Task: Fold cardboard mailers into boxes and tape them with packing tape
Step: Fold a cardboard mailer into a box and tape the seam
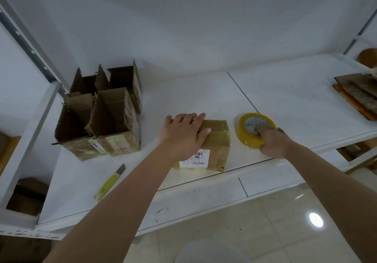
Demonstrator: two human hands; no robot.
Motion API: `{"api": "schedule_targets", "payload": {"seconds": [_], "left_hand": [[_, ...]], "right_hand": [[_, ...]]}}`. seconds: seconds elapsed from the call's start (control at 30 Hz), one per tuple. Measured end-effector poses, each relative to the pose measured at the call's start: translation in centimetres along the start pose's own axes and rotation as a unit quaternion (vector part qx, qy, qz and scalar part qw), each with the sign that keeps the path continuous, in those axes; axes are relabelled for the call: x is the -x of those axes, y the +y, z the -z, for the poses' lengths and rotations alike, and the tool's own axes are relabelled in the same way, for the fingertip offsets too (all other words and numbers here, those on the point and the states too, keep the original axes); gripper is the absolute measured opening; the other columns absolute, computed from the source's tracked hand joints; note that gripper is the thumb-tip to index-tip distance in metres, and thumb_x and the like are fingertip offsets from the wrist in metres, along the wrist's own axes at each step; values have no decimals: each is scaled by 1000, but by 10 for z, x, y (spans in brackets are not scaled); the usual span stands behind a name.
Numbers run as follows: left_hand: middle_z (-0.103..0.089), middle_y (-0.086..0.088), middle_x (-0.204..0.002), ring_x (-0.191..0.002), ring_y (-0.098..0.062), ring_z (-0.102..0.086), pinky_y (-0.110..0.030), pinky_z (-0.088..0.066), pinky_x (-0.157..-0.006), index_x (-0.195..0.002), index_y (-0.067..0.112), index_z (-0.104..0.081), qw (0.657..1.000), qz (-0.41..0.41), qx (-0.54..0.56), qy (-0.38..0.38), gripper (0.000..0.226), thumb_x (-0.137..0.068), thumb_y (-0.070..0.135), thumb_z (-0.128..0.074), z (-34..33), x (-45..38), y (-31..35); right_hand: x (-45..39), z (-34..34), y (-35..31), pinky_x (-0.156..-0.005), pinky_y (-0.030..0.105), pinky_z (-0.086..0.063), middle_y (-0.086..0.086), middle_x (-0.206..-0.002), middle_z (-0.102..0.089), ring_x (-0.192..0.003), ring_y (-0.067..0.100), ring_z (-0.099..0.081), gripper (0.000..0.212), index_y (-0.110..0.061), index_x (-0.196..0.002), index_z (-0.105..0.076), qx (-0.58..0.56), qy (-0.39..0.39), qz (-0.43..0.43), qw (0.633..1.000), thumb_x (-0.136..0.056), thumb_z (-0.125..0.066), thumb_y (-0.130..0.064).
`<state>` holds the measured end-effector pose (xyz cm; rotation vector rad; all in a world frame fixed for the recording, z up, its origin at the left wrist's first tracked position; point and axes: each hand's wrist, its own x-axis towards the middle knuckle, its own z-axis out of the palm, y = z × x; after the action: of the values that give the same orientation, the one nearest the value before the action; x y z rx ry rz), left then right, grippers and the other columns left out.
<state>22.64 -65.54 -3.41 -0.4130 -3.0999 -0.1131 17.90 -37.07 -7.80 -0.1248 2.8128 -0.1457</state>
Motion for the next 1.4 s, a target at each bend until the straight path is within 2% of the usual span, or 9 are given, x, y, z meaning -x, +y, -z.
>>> {"api": "schedule_targets", "payload": {"seconds": [0.23,0.4,0.57,0.67,0.93,1.1,1.2,1.3,1.4], "left_hand": [[-36,7,-151,-139,-20,-31,-47,-20,-112,-149,34,-23,1000,3,10,7,61,-96,59,-7,2,3,0],[-35,7,-153,-140,-19,-29,-48,-18,-114,-151,33,-18,1000,7,12,2,60,-97,59,-10,3,3,1],[-36,6,-152,-141,-19,-28,-48,-17,-114,-151,31,-18,1000,4,18,11,62,-96,59,-11,5,2,1],[-36,6,-152,-141,-18,-29,-47,-18,-114,-151,29,-21,1000,6,22,19,63,-96,59,-13,4,2,1],[-54,1,-137,-134,-19,-41,-44,-19,-113,-137,25,-44,989,30,137,48,47,-94,44,-41,7,1,-2],[-67,5,-113,-114,-16,-61,-36,-38,-109,-128,16,-59,835,64,532,123,40,-97,2,-38,29,22,-6],[-61,7,-127,-121,-4,-50,-35,-19,-118,-126,19,-62,838,92,510,171,38,-106,27,-30,38,34,-4],[-63,4,-128,-119,-6,-53,-22,-35,-100,-122,22,-66,779,120,600,137,78,-87,71,-16,43,45,4],[-73,15,-89,-88,-1,-64,-25,-47,-82,-81,32,-74,797,151,549,202,82,-83,82,-9,45,47,11]], "right_hand": [[-7,-18,2,-120,38,-10,4,-146,-45,-142,25,-28,54,-28,-146,-33,118,65,4,991,-95,-48,-21],[-2,21,-2,-115,40,-18,8,-140,-52,-133,25,-44,45,-19,-139,-47,-45,66,16,997,-95,-57,-25],[44,102,-39,-56,21,-51,0,-72,-71,-64,13,-67,11,-12,-86,-70,-501,107,112,852,-84,-68,-22],[70,135,-66,-60,17,-54,-3,-73,-73,-68,10,-69,17,-22,-77,-78,-547,80,200,809,-70,-76,-37],[85,128,-115,-71,30,-56,6,-87,-75,-80,21,-72,60,-9,-96,-72,-405,-19,210,890,-63,-64,-58],[82,128,-121,-73,33,-57,0,-85,-76,-76,16,-73,65,-17,-92,-73,-390,-34,208,896,-54,-63,-70],[80,127,-124,-76,36,-56,-1,-84,-76,-77,18,-73,67,-19,-91,-73,-385,-31,201,900,-52,-63,-73],[78,127,-124,-78,38,-57,-1,-83,-76,-77,18,-73,64,-21,-92,-73,-381,-33,195,903,-54,-63,-72],[78,127,-125,-74,34,-56,-2,-81,-76,-74,16,-73,62,-21,-90,-73,-369,-32,199,907,-56,-61,-72]]}}
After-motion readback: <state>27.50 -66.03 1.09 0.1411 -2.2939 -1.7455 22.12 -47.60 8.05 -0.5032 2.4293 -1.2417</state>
